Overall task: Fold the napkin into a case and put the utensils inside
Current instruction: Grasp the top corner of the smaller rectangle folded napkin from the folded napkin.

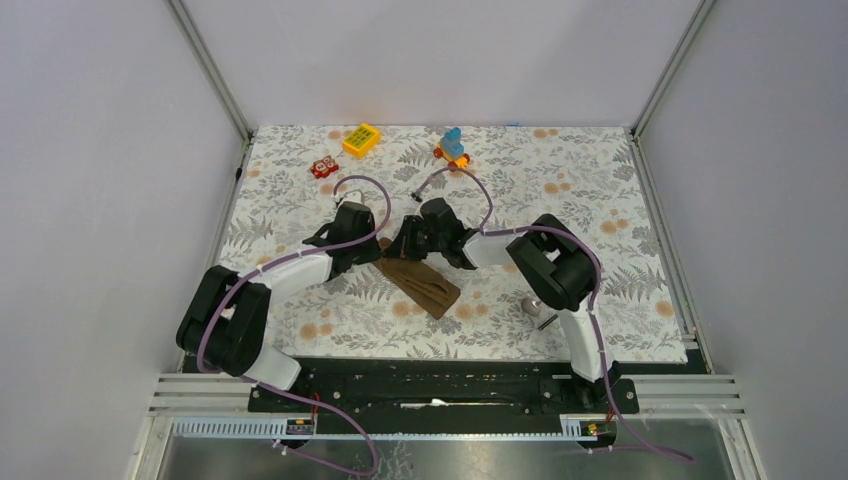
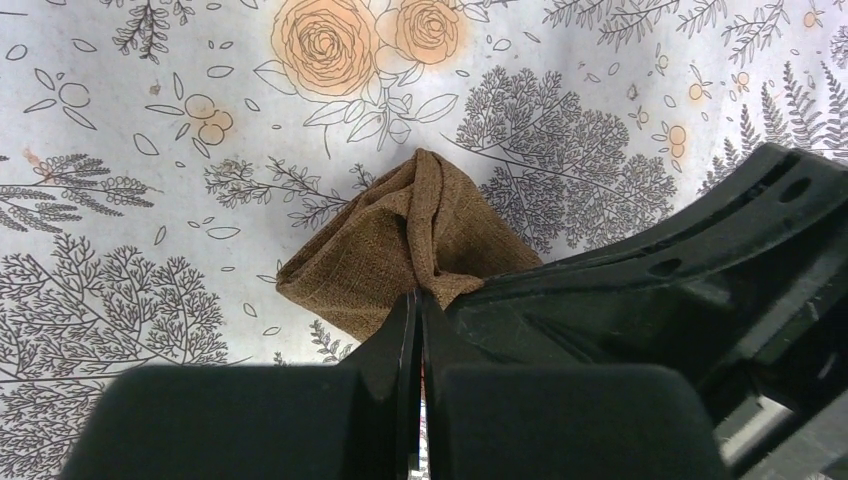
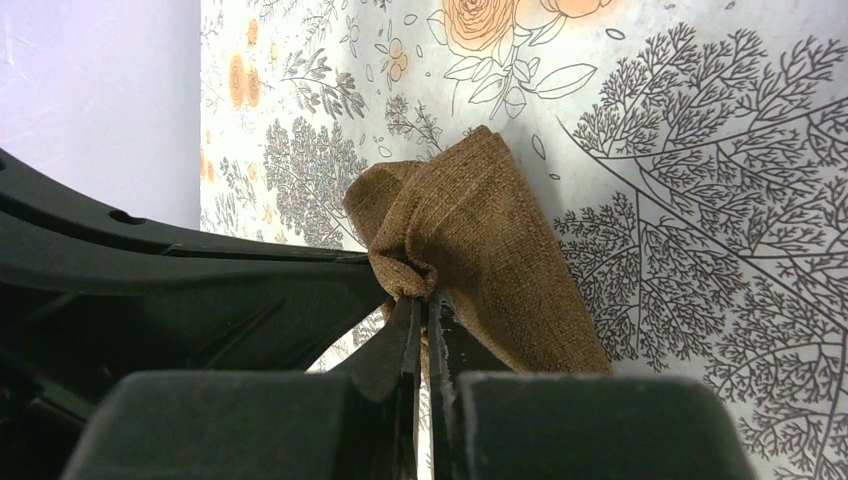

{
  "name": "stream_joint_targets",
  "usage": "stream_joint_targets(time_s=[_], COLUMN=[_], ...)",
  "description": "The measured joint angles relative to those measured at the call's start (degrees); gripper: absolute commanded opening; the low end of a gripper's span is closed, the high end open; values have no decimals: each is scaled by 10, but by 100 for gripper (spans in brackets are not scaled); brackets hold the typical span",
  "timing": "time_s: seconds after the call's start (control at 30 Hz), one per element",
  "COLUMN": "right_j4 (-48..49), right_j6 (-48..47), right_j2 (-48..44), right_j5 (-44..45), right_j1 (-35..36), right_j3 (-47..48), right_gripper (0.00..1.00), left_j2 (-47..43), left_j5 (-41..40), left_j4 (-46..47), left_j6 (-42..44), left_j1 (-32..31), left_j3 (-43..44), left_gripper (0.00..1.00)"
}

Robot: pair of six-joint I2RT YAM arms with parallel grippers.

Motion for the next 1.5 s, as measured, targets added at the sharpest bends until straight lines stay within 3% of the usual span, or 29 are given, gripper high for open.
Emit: stream_joint_targets(time_s=[0.2, 0.3, 0.57, 0.67, 0.83, 1.37, 1.5], right_j4=[27, 56, 73, 64, 63, 100, 110], right_j6=[6, 18, 20, 12, 0, 47, 59], right_j2=[40, 51, 4, -24, -30, 83, 106], right_j5=[-3, -16, -99, -113, -133, -155, -137], right_j1=[12, 11, -29, -39, -42, -20, -7], right_j3=[17, 18, -35, -44, -37, 30, 49], right_gripper=[0, 23, 43, 42, 28, 13, 13], left_j2=[-5, -5, -22, -27, -30, -37, -37], left_j5=[9, 7, 12, 14, 23, 40, 50], left_j4=[14, 12, 22, 22, 22, 23, 26], left_j6=[-2, -5, -11, -11, -11, -14, -27], left_j1=[1, 7, 23, 26, 26, 29, 30], left_j3=[-12, -14, -33, -37, -38, -41, -43], left_gripper=[0, 0, 0, 0, 0, 0, 0])
